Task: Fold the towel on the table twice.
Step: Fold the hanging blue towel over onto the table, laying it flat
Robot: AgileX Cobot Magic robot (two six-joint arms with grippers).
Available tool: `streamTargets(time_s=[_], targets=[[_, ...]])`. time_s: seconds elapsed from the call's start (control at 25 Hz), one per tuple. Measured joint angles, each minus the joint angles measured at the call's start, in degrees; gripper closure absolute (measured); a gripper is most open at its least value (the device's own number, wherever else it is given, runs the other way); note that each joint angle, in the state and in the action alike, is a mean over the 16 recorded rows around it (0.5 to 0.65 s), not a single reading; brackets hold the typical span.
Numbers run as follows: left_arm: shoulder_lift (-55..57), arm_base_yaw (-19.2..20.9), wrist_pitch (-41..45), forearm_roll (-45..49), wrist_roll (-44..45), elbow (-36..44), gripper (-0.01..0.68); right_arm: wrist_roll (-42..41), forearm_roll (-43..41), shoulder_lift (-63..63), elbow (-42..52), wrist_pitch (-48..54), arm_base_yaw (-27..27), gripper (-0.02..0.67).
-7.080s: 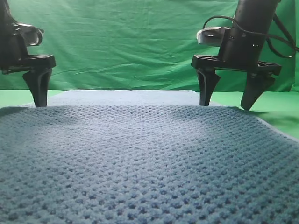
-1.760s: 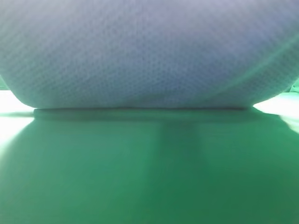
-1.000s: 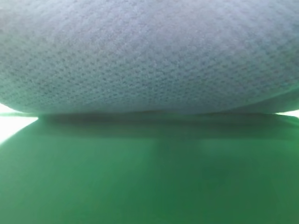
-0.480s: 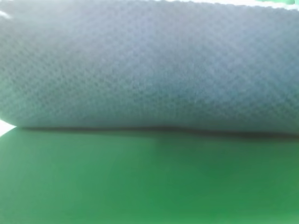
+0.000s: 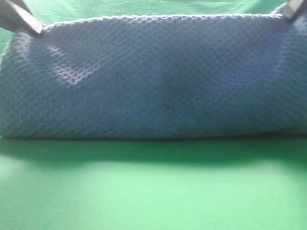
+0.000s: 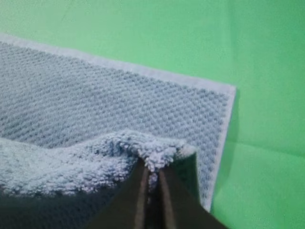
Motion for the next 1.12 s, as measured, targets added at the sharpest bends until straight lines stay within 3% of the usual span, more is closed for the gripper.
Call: streamTargets(time_s=[0.44, 0.92, 1.12], targets=[[15.90, 0.00, -2.71, -1.60, 2.26, -15.01, 0.673, -0.67, -1.90, 15.85, -12.37, -3.66, -2.26, 0.649], [26.49, 0.00, -4.60, -5.25, 7.80, -22.40, 0.673, -1.52, -2.02, 27.32, -16.20, -11.30, -3.44, 0.642], [28.74, 0.00, -4.41, -7.78, 11.92, -23.66, 0.653, -1.53, -2.02, 29.44, -16.20, -14.49, -3.44, 0.551]])
